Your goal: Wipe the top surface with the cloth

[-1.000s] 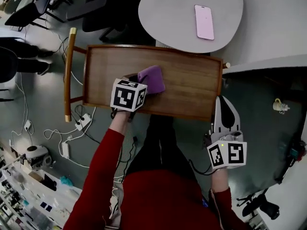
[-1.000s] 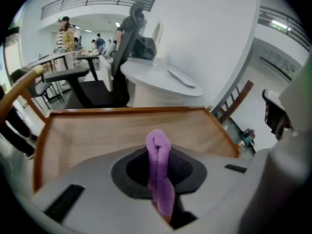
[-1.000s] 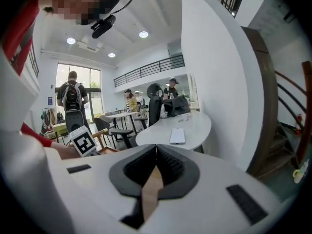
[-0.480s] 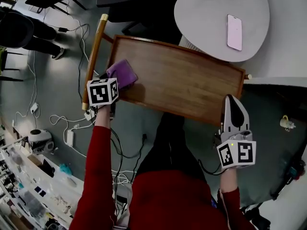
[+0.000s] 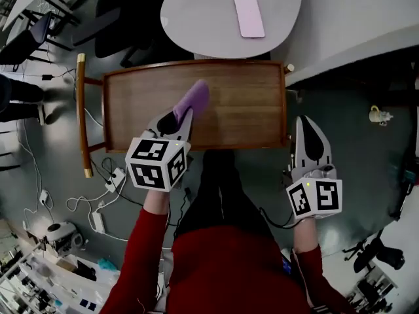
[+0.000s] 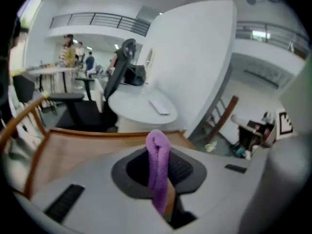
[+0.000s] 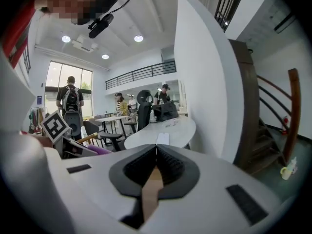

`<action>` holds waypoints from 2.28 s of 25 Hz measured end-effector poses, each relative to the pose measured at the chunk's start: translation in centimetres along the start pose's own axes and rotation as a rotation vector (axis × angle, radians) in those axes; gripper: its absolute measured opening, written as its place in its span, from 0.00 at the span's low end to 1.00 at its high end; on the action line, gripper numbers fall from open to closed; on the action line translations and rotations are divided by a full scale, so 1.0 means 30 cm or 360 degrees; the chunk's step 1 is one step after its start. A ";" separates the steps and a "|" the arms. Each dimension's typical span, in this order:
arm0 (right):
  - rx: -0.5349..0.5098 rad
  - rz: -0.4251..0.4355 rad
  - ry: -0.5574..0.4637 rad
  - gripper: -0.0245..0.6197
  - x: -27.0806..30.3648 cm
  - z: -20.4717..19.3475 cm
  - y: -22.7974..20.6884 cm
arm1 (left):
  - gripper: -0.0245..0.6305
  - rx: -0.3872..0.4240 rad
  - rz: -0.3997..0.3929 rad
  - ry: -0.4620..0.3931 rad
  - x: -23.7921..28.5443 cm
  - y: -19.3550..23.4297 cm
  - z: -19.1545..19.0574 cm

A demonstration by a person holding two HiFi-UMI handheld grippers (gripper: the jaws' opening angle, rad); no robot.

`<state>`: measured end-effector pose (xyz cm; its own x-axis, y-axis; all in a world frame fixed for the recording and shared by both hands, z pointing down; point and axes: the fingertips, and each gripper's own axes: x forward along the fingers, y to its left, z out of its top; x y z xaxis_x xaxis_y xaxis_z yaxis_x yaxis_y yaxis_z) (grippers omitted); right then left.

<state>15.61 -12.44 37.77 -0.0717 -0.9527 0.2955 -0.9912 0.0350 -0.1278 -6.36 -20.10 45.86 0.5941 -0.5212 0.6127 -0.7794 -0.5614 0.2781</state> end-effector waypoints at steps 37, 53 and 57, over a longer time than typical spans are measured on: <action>-0.0127 0.0451 0.0148 0.06 0.116 -0.045 0.222 | 0.12 -0.0116 0.1091 0.0377 -0.398 0.720 -0.409; -0.0086 0.0269 -0.0041 0.06 0.062 0.037 0.136 | 0.12 0.0290 0.0775 -0.0694 -0.479 0.363 0.191; -0.0063 0.0179 -0.0172 0.06 0.025 0.098 0.078 | 0.12 0.0452 0.0486 -0.0916 -0.409 0.103 0.368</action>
<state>13.56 -13.95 34.90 -0.1724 -0.9689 0.1776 -0.9813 0.1533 -0.1163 -13.87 -22.54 31.03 0.4294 -0.8948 0.1224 -0.8923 -0.4413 -0.0953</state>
